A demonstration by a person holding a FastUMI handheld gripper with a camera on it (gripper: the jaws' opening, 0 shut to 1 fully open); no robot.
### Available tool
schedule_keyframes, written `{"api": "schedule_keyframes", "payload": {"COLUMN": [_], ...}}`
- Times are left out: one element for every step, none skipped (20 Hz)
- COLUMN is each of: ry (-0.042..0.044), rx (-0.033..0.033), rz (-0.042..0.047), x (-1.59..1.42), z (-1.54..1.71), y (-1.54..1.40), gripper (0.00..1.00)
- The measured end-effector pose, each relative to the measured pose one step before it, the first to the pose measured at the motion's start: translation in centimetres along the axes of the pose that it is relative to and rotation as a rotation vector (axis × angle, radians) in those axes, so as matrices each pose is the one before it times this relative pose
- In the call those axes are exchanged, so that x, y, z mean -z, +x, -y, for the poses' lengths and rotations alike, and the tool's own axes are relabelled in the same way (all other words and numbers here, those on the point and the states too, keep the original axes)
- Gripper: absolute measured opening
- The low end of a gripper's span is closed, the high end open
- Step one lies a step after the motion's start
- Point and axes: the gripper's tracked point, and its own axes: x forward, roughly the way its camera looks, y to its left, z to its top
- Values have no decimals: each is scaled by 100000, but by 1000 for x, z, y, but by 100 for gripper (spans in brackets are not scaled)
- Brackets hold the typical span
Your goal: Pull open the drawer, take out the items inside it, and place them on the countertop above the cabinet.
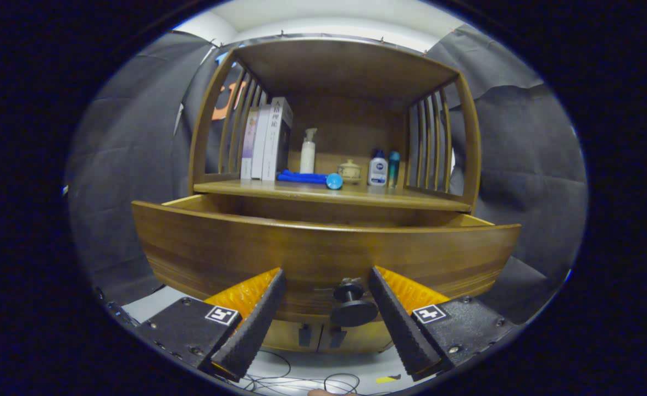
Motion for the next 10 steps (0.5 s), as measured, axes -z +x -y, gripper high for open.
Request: {"api": "schedule_keyframes", "payload": {"ry": [63, -223, -227, -475, -557, -555, -814, -1052, -1337, -501], "rx": [190, 266, 430, 285, 213, 238, 347, 473, 510, 328], "rz": [-562, -408, -19, -72, 80, 22, 6, 146, -100, 66], "x": [-189, -294, -40, -284, -55, -157, -109, -115, -79, -111], "z": [37, -95, 61, -70, -57, -2, -22, -37, 9, -89], "y": [757, 856, 687, 791, 717, 670, 688, 624, 672, 668], "gripper": [100, 100, 100, 100, 100, 100, 100, 100, 100, 100]}}
